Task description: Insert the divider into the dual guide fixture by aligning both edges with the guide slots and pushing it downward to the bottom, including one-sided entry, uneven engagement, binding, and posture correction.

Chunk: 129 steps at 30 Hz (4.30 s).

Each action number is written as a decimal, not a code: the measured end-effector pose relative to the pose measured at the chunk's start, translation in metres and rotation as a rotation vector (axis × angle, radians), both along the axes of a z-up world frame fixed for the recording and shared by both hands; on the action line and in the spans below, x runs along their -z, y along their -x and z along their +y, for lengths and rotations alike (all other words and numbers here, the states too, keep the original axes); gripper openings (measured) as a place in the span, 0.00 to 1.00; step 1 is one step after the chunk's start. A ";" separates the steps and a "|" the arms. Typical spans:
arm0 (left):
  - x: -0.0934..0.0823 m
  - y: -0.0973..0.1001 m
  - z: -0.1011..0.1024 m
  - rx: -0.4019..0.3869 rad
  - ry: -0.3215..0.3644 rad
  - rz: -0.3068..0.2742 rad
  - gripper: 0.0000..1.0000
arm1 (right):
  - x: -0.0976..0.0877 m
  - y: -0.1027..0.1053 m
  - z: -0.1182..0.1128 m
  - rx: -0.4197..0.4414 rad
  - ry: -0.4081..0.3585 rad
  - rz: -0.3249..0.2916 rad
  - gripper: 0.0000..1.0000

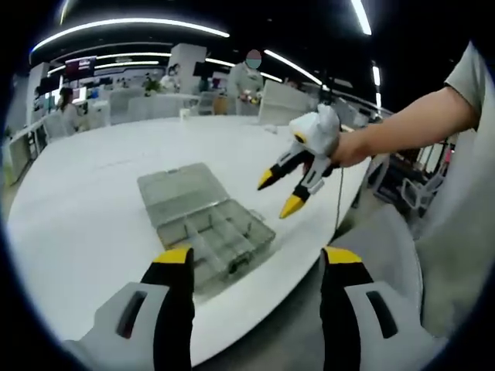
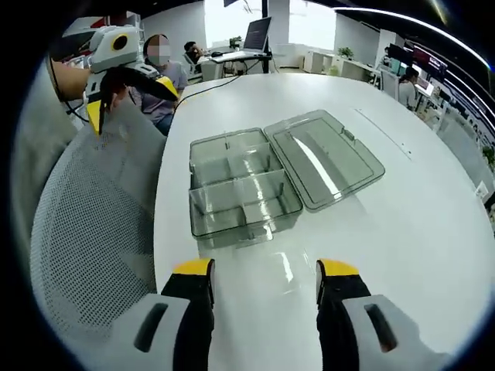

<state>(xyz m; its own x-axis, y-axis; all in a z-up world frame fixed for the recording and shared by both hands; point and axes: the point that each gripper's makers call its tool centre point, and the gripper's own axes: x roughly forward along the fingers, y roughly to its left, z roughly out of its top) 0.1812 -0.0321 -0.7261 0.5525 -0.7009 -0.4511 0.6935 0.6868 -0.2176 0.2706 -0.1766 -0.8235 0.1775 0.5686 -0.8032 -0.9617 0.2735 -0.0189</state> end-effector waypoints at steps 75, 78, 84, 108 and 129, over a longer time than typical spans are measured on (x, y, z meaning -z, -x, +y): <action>0.008 0.011 0.007 -0.030 0.000 0.034 0.62 | 0.037 -0.009 -0.019 -0.271 0.358 0.059 0.27; 0.008 0.011 0.007 -0.028 -0.001 0.036 0.61 | 0.030 -0.008 -0.019 -0.277 0.362 0.049 0.27; 0.007 0.010 0.005 -0.018 0.003 0.038 0.61 | 0.021 -0.007 -0.020 -0.282 0.370 0.033 0.27; 0.013 -0.018 -0.033 0.060 0.086 0.132 0.48 | -0.043 0.037 0.023 -0.362 0.320 -0.131 0.26; 0.005 -0.031 -0.045 -0.006 0.291 0.286 0.29 | -0.084 0.069 0.077 -0.405 0.233 -0.239 0.26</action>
